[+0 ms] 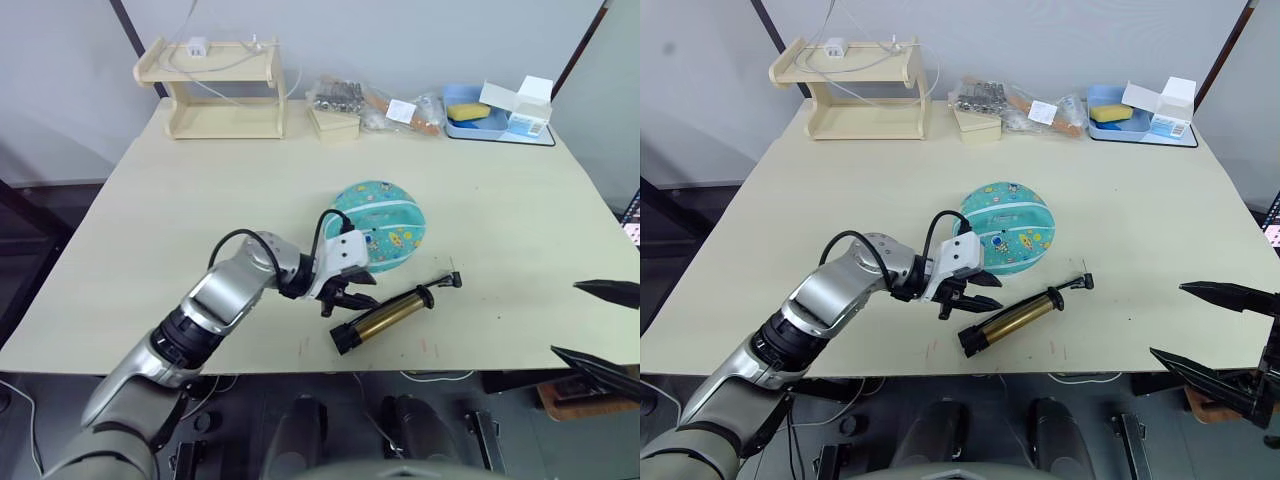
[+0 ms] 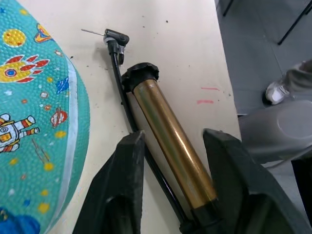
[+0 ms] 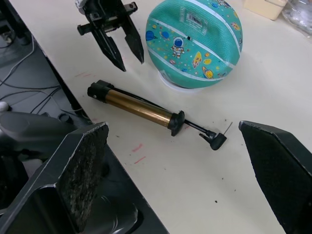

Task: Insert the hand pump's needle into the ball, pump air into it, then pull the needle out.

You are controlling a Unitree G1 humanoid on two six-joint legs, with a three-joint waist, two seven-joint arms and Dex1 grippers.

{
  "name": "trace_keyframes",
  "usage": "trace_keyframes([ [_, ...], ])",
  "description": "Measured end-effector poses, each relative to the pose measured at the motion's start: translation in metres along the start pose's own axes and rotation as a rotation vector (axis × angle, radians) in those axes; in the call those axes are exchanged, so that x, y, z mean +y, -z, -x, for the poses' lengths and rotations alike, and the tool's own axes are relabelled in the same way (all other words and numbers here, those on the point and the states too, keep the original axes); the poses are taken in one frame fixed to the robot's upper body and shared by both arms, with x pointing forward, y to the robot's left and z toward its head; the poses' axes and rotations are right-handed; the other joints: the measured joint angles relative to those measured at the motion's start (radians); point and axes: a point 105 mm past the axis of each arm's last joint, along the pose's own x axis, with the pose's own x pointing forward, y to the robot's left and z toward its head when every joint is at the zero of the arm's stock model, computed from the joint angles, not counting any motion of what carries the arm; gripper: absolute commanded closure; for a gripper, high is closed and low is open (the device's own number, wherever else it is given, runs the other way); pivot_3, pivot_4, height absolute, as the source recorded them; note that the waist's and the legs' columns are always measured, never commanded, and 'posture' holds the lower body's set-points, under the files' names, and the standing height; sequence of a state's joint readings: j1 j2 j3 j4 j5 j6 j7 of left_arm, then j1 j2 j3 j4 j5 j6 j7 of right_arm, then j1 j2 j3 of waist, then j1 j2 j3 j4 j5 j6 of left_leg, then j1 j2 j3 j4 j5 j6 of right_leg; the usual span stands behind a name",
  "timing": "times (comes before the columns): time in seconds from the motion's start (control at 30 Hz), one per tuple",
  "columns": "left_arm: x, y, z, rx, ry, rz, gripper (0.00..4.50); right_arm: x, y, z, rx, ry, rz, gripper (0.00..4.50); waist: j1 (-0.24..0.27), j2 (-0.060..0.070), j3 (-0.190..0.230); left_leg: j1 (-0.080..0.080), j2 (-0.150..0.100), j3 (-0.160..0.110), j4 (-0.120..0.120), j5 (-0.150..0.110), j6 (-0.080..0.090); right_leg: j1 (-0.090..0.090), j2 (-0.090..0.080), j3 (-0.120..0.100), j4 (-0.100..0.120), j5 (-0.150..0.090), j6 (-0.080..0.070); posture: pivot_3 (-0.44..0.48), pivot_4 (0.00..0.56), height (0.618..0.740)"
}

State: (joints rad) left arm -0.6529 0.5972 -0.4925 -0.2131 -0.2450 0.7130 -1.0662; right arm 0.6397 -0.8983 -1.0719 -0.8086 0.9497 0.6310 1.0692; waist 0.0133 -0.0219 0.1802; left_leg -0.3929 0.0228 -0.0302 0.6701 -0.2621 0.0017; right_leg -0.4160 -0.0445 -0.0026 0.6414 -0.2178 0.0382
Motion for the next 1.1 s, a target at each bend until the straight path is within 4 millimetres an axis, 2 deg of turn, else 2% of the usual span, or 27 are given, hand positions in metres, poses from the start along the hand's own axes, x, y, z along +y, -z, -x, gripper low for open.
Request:
trace_keyframes([
  [0.33,0.010,0.007,-0.028,0.122,-0.026,-0.089,2.31,0.001,0.002,-0.002,-0.006,0.003,-0.008,0.00,0.001,0.000,0.000,-0.001,-0.001,-0.001,0.000,0.000,0.000,0.000,0.000,0.000,0.000,0.001,0.001,0.000,0.150,0.740],
  [0.57,0.017,0.000,-0.048,0.180,-0.047,-0.142,2.31,0.003,0.003,-0.006,-0.013,0.001,-0.011,0.00,0.001,0.000,0.000,-0.001,-0.001,-0.001,0.001,0.000,0.000,0.000,0.000,0.000,0.000,0.001,0.002,0.000,0.150,0.740],
  [0.73,0.016,0.002,-0.065,0.210,-0.041,-0.167,2.31,0.002,0.002,-0.008,-0.020,0.010,-0.010,0.00,0.001,0.000,0.000,-0.001,-0.001,-0.001,0.001,0.000,0.000,0.000,0.000,-0.001,0.000,0.001,0.002,0.000,0.150,0.740],
  [1.1,0.019,-0.004,-0.078,0.242,-0.103,-0.273,2.31,0.004,-0.001,-0.011,-0.025,0.013,0.001,0.00,0.001,0.000,0.000,-0.001,-0.001,-0.001,0.001,0.000,0.000,0.000,0.000,0.000,0.001,0.001,0.002,0.000,0.150,0.740],
])
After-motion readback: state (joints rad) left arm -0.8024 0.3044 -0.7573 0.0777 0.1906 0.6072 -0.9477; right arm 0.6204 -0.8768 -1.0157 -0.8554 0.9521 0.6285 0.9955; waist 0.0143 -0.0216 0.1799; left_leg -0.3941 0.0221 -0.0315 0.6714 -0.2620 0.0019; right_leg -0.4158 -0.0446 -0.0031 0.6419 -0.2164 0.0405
